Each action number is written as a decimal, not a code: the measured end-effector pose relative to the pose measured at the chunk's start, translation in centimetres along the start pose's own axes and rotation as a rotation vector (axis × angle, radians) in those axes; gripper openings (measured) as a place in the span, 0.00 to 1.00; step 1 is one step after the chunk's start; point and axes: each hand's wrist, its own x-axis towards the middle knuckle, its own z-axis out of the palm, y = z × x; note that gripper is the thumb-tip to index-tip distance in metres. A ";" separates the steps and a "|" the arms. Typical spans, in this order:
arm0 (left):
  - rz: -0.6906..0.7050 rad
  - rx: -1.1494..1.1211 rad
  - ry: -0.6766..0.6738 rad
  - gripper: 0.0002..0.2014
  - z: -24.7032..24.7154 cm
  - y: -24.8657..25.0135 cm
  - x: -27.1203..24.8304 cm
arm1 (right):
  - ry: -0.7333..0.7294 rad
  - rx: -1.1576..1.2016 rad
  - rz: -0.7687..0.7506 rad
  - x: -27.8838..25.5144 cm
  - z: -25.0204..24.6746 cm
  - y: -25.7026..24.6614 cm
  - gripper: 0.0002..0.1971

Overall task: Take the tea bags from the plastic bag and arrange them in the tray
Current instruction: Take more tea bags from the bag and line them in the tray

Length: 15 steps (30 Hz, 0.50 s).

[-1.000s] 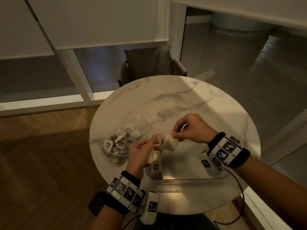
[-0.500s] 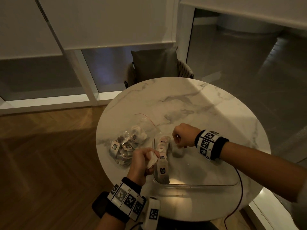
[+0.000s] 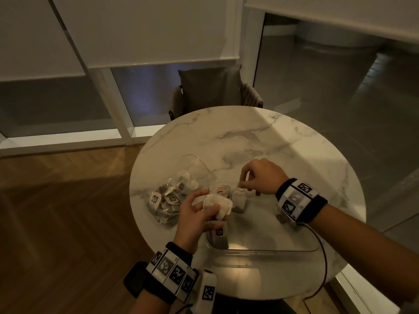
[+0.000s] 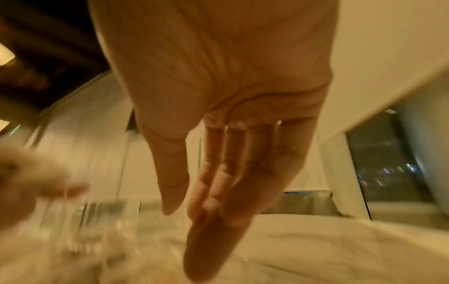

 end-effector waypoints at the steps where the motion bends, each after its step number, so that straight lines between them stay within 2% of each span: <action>1: 0.017 -0.004 0.004 0.19 0.1 -0.1 0.0 | -0.028 0.160 0.031 -0.7 -0.2 -0.1 0.12; 4: 0.055 -0.024 0.003 0.15 0.6 -0.3 0.2 | -0.210 0.521 0.078 -2.9 0.1 -0.4 0.21; 6: 0.069 -0.019 -0.004 0.11 1.0 -0.4 0.3 | -0.256 0.660 0.035 -4.1 1.1 -0.5 0.16; 9: 0.089 -0.013 -0.004 0.06 1.6 -0.5 0.4 | -0.130 0.868 -0.012 -5.0 2.7 -0.3 0.07; 13: 0.081 -0.043 -0.030 0.04 1.7 -0.6 0.5 | 0.069 1.097 0.043 -5.5 3.8 -0.4 0.12; 15: 0.066 -0.043 -0.048 0.07 1.7 -0.7 0.5 | 0.147 1.172 0.048 -5.7 3.8 -0.4 0.11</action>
